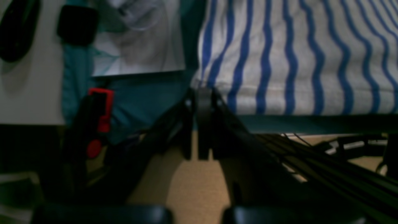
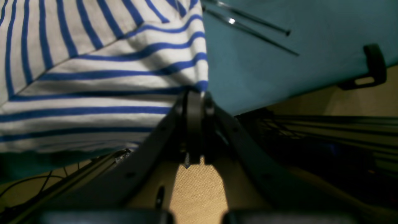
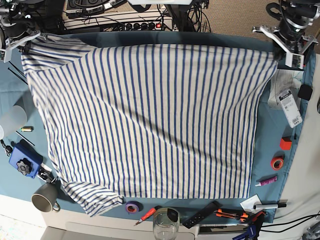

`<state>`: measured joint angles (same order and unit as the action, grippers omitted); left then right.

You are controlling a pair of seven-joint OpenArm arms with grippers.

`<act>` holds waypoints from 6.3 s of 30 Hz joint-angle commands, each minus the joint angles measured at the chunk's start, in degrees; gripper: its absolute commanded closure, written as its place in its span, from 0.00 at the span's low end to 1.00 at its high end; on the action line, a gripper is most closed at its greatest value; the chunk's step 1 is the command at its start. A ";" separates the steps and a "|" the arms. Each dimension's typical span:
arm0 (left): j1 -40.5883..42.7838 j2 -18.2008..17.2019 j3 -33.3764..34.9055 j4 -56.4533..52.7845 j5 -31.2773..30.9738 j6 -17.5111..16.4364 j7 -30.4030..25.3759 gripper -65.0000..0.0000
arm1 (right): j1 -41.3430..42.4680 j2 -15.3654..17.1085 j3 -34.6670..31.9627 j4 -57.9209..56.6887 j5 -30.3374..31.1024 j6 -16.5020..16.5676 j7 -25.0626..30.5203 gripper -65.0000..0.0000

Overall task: Fold the T-shirt properly
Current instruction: 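Lift the shoulder corners with both grippers and pull them apart, then fold the shoulder edge over the shirt body with both grippers, then lower the folded edge onto the shirt and open both grippers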

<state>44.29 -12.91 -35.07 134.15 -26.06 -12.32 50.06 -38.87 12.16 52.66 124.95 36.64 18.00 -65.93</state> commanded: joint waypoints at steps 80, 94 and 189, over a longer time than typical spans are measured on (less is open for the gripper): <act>-37.66 -8.55 14.14 -30.49 7.87 -3.39 -14.56 1.00 | 48.83 10.34 -28.87 -40.59 -23.34 -2.86 11.21 1.00; -41.94 -2.75 14.29 -30.49 6.86 -9.11 -14.60 1.00 | 52.02 10.21 -30.27 -40.70 -25.64 -4.13 10.43 1.00; -44.76 -0.46 14.32 -40.15 -0.57 -7.19 8.02 0.61 | 48.37 8.44 -11.54 -43.30 -17.68 6.86 -0.72 0.67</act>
<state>0.43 -12.71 -20.58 93.10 -26.06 -19.33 58.96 8.56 19.40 41.08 80.68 18.26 24.71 -67.90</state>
